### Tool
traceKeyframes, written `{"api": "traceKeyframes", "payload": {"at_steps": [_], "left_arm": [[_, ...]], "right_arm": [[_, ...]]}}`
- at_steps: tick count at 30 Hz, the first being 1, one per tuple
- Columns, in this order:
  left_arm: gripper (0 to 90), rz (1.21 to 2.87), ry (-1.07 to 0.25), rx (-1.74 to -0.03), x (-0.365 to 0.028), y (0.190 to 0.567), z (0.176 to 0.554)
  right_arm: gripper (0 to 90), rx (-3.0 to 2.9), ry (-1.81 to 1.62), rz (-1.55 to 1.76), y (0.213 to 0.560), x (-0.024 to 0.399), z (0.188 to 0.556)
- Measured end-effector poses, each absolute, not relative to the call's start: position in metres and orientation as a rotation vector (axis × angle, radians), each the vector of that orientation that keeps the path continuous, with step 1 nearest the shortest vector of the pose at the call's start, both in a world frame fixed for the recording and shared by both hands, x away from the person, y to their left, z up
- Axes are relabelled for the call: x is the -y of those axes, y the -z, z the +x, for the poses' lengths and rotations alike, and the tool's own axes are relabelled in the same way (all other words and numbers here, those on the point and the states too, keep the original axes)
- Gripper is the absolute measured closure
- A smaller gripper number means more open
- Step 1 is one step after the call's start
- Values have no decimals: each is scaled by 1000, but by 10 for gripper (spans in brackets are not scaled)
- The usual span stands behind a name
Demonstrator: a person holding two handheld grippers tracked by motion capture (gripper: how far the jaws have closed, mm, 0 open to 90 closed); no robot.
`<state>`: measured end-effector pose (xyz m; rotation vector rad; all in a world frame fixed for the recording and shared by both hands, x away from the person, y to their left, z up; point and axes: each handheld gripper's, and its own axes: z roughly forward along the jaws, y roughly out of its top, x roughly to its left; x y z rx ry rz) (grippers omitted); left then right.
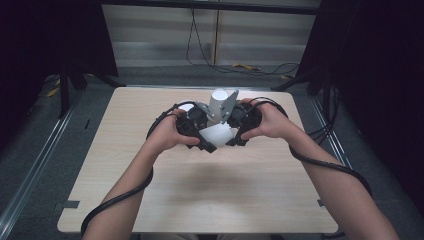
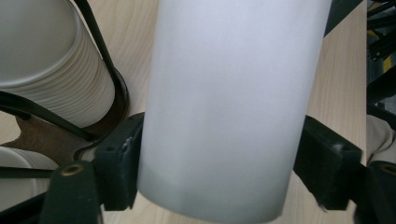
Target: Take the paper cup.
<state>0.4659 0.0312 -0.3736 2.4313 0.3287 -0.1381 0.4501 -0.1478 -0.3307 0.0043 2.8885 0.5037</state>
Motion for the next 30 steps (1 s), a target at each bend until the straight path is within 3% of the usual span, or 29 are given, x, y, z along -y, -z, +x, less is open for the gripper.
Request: {"api": "traceKeyframes", "payload": {"at_steps": [2, 19, 30], "left_arm": [[316, 2425, 137, -326, -32, 374, 466], [329, 2391, 172, -299, -42, 374, 468], [330, 2356, 172, -305, -55, 370, 470]], "right_arm": [[231, -2887, -508, -2, 331, 149, 450], [145, -2911, -655, 64, 336, 156, 454], [142, -2887, -808, 152, 342, 175, 457]]}}
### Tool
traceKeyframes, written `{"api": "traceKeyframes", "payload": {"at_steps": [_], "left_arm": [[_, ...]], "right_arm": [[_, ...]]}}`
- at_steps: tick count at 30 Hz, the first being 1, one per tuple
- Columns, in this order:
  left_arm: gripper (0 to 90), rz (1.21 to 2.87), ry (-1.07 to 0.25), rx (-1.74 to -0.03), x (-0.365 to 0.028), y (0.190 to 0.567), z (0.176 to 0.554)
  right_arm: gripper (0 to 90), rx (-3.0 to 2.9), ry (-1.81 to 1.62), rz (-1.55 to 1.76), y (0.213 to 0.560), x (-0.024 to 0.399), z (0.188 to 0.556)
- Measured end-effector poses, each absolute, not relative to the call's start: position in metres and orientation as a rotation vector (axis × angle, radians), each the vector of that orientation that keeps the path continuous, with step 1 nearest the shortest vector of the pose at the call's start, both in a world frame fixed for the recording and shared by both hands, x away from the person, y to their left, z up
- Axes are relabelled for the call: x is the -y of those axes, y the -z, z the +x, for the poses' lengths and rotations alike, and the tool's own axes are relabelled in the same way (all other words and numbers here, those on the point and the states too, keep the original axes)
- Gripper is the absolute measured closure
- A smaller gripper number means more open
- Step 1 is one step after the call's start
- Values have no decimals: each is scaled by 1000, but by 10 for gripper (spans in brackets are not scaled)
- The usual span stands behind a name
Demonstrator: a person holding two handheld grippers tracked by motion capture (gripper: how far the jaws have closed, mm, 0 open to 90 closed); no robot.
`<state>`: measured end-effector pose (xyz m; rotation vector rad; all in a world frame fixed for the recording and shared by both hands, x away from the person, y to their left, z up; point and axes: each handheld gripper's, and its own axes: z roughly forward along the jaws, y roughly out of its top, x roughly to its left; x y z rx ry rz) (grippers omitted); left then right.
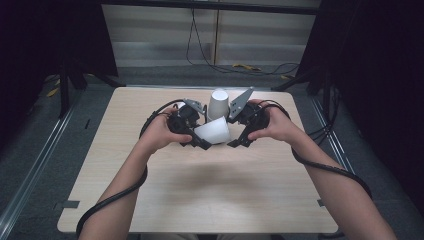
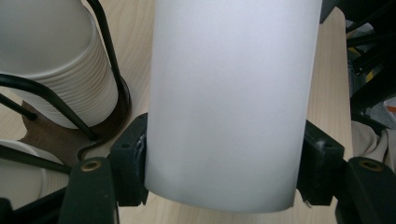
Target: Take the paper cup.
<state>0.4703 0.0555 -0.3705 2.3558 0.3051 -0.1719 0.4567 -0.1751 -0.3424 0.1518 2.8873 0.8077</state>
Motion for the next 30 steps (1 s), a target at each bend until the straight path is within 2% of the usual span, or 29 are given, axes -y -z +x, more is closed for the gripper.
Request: {"api": "traceKeyframes", "payload": {"at_steps": [30], "left_arm": [[330, 2316, 186, -328, -59, 369, 471]], "right_arm": [[139, -2841, -1143, 272, 347, 194, 459]]}}
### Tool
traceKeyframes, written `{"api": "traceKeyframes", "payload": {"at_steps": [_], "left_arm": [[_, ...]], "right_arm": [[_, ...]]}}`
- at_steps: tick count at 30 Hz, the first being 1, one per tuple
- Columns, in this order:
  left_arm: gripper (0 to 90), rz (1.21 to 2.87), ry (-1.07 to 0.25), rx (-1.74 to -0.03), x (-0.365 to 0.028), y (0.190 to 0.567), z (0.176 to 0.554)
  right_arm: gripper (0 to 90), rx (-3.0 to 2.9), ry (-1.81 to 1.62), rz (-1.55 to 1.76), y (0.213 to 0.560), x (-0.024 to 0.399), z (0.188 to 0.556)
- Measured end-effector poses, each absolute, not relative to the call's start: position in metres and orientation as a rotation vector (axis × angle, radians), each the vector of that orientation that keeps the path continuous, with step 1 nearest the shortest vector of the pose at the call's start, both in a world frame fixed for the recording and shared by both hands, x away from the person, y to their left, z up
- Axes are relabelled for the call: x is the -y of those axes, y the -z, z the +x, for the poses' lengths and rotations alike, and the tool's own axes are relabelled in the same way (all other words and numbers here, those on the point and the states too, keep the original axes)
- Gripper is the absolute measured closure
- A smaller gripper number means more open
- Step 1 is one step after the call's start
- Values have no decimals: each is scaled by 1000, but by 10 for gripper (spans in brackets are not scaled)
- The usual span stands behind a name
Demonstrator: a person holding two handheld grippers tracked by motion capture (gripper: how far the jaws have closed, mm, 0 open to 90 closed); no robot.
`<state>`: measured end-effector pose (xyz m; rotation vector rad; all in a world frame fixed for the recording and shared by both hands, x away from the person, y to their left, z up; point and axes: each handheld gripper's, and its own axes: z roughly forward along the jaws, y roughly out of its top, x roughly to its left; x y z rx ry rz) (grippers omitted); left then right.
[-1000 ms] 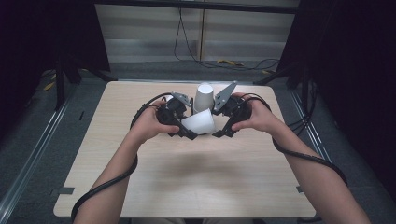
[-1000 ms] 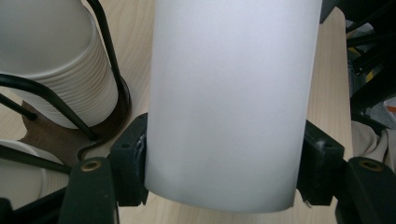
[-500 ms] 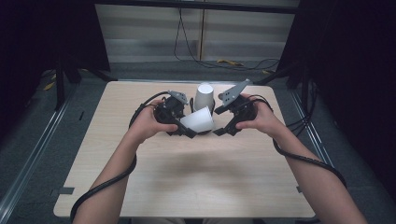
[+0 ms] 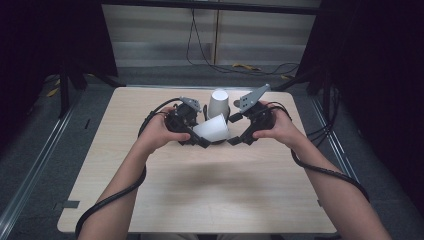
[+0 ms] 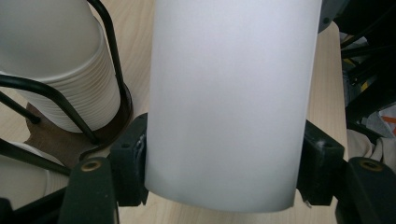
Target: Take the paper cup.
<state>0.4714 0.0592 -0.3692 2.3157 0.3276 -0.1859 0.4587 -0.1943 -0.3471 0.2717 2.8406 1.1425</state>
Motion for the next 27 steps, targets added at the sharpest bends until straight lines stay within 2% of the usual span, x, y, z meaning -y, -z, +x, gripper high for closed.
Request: {"api": "traceKeyframes", "payload": {"at_steps": [27], "left_arm": [[330, 2310, 213, -303, -50, 372, 471]], "right_arm": [[134, -2823, -1251, 266, 344, 192, 461]]}}
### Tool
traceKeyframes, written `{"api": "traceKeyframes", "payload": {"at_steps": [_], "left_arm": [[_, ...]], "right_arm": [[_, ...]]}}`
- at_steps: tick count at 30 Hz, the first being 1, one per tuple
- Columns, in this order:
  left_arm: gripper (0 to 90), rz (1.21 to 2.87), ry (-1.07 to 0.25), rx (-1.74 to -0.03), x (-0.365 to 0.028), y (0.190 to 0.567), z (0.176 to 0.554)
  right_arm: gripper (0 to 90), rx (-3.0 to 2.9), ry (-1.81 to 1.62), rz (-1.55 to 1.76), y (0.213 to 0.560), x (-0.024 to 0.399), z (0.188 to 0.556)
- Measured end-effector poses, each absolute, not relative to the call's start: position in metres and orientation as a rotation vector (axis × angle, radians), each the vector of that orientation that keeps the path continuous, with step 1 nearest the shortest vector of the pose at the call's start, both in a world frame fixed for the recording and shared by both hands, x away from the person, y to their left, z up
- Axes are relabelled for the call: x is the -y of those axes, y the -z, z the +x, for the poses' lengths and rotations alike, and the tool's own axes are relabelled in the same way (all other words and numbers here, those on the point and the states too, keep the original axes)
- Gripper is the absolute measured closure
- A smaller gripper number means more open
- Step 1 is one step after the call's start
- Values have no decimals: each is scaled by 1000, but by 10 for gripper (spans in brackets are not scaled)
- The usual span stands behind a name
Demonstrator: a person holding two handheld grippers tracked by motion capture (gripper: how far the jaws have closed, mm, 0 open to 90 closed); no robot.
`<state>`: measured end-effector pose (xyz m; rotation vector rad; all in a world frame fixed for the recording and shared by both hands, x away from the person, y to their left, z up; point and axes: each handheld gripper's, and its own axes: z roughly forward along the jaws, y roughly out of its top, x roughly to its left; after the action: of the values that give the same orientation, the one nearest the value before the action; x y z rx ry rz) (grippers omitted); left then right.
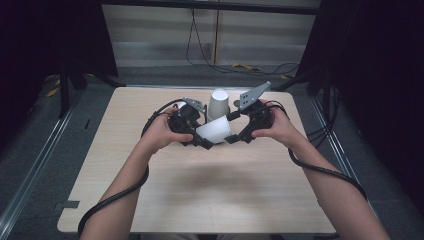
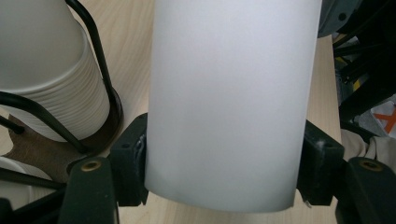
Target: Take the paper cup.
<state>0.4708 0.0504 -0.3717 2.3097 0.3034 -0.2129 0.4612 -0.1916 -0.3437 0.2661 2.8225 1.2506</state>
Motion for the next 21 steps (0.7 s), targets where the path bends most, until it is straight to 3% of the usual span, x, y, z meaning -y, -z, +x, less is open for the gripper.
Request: {"api": "traceKeyframes", "payload": {"at_steps": [21], "left_arm": [[330, 2299, 228, -268, -46, 373, 469]], "right_arm": [[152, -2830, -1220, 227, 344, 183, 459]]}}
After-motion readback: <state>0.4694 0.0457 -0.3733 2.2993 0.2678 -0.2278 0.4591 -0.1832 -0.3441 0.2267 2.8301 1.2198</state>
